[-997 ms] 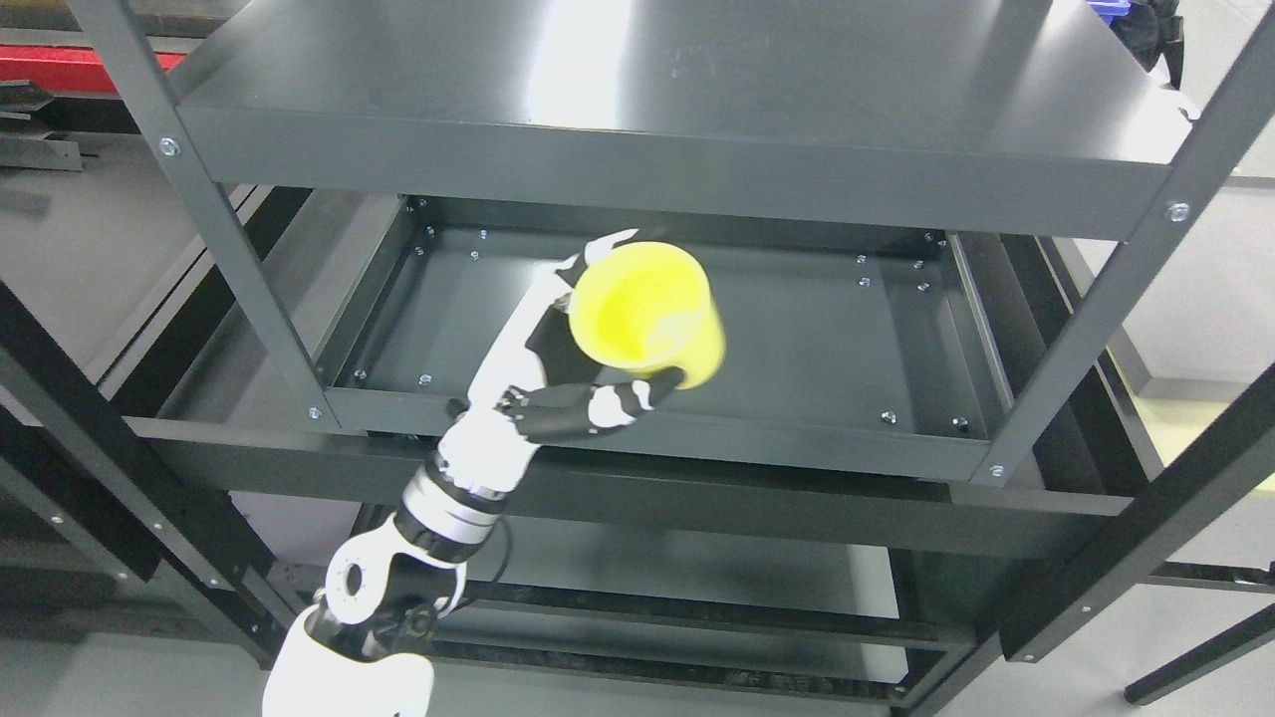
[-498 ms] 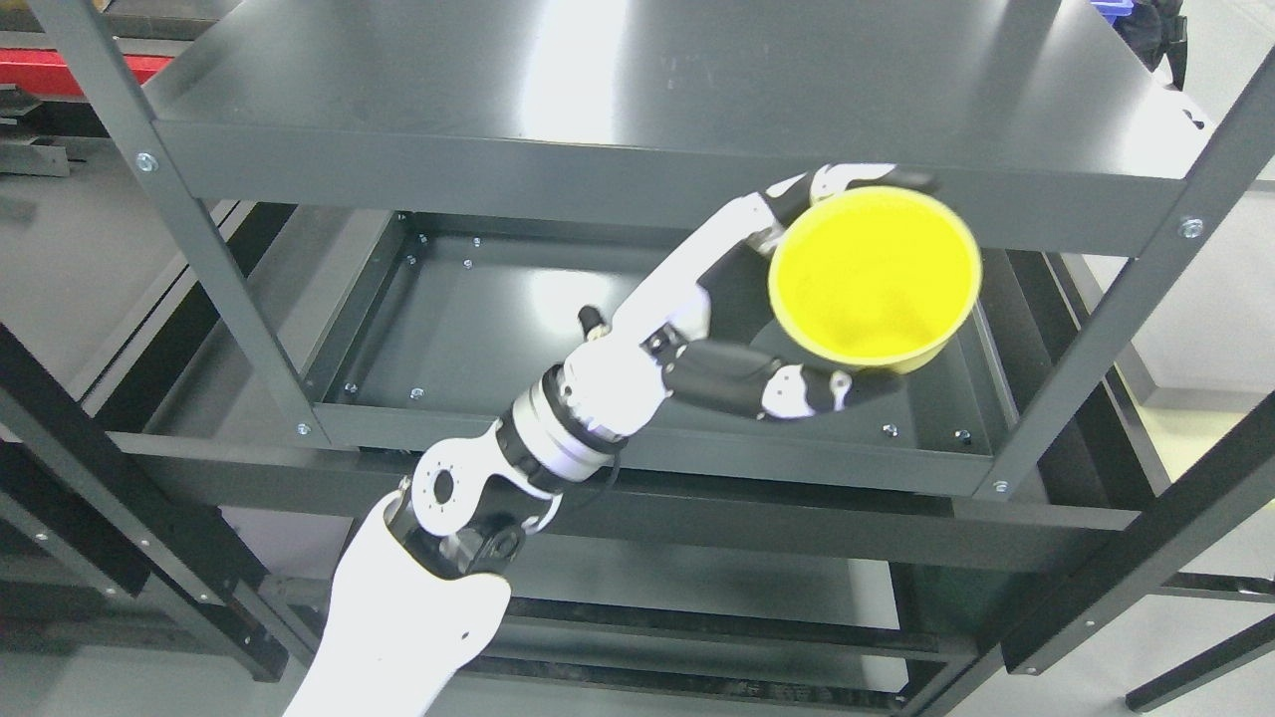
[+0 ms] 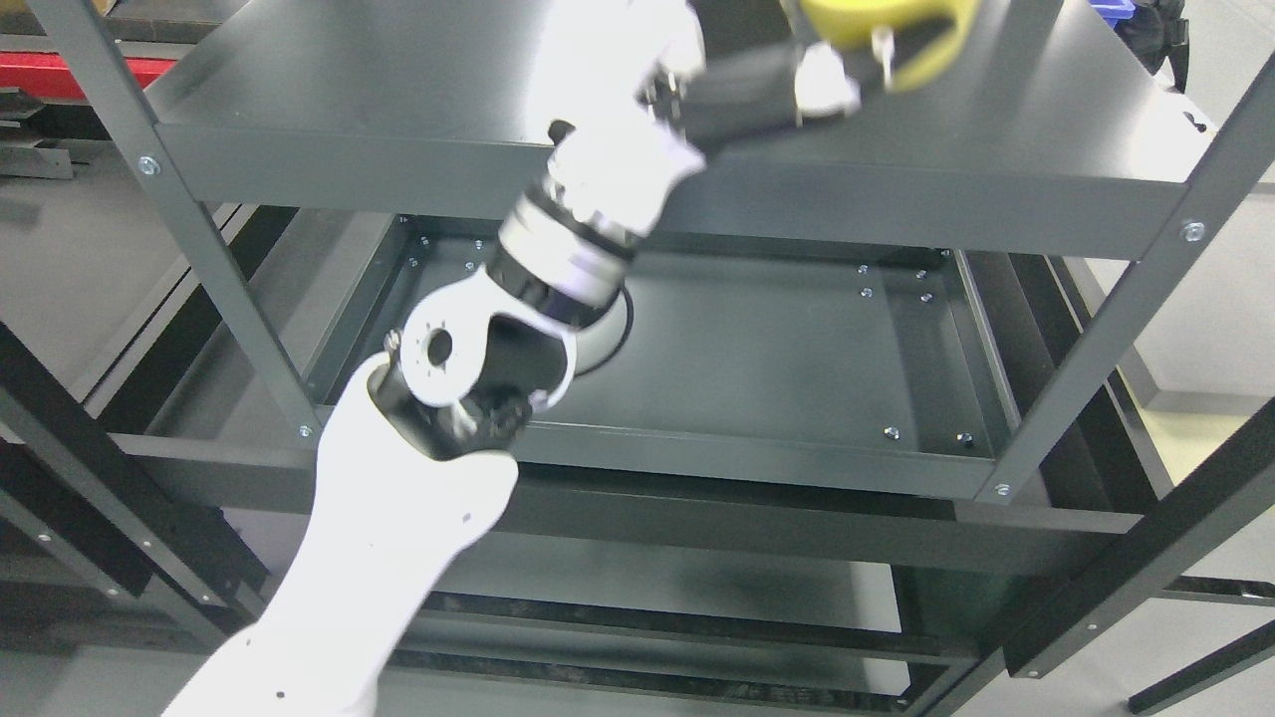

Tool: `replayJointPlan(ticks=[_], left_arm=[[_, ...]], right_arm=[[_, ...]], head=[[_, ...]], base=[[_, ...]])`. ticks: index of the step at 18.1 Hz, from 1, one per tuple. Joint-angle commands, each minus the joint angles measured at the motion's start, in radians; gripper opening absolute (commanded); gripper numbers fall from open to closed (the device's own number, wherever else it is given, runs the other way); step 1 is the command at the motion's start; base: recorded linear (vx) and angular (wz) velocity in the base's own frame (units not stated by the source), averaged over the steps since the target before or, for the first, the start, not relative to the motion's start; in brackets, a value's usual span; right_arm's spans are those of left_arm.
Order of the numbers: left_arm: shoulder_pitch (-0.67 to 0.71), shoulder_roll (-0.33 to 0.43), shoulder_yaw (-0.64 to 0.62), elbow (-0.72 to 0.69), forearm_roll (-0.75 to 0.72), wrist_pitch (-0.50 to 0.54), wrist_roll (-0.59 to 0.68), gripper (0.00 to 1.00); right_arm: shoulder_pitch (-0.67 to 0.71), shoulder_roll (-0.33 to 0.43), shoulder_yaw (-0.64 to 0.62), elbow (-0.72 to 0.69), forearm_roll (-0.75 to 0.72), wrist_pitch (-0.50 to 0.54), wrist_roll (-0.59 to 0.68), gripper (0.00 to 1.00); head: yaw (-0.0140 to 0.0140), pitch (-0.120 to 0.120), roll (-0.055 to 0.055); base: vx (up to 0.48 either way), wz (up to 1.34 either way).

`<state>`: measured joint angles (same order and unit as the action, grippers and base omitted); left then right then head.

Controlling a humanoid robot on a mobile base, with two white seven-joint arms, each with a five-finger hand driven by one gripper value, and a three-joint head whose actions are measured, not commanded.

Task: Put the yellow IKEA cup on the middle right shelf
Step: 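Set the yellow cup down on the upper shelf and release it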

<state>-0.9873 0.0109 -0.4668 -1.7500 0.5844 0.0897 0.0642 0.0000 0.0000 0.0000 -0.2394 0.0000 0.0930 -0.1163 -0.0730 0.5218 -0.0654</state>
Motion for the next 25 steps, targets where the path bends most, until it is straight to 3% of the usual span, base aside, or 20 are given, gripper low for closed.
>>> replayJointPlan(ticks=[1,4,8,14,17,20,25], left_arm=[[-0.206,0.007,0.080,0.101,0.002,0.212,0.160,0.02],[-0.222,0.007,0.094,0.190,-0.002,0.339,0.210,0.02],[-0.194,0.007,0.114,0.233,-0.003,0.435,0.220,0.04],[-0.140,0.007,0.119,0.290,0.003,0.461,0.215,0.11],[-0.133,0.007,0.119,0.296,-0.002,0.473,0.207,0.31],[-0.134,0.007,0.119,0.296,-0.006,0.518,0.172,0.62],[-0.140,0.007,0.135,0.290,-0.009,0.521,0.163,0.78]], right_arm=[[0.014,-0.017,0.017,0.000,-0.025,0.001,0.000,0.99],[0.014,-0.017,0.017,0.000,-0.025,0.001,0.000,0.99],[0.014,-0.017,0.017,0.000,-0.025,0.001,0.000,0.99],[0.014,-0.017,0.017,0.000,-0.025,0.001,0.000,0.99],[0.014,-0.017,0.017,0.000,-0.025,0.001,0.000,0.99],[0.014,-0.017,0.017,0.000,-0.025,0.001,0.000,0.99],[0.014,-0.017,0.017,0.000,-0.025,0.001,0.000,0.99]], head=[[0.0000,0.000,0.000],[0.0000,0.000,0.000],[0.0000,0.000,0.000],[0.0000,0.000,0.000],[0.0000,0.000,0.000],[0.0000,0.000,0.000],[0.0000,0.000,0.000]], base=[[0.000,0.00],[0.000,0.00],[0.000,0.00],[0.000,0.00],[0.000,0.00],[0.000,0.00],[0.000,0.00]])
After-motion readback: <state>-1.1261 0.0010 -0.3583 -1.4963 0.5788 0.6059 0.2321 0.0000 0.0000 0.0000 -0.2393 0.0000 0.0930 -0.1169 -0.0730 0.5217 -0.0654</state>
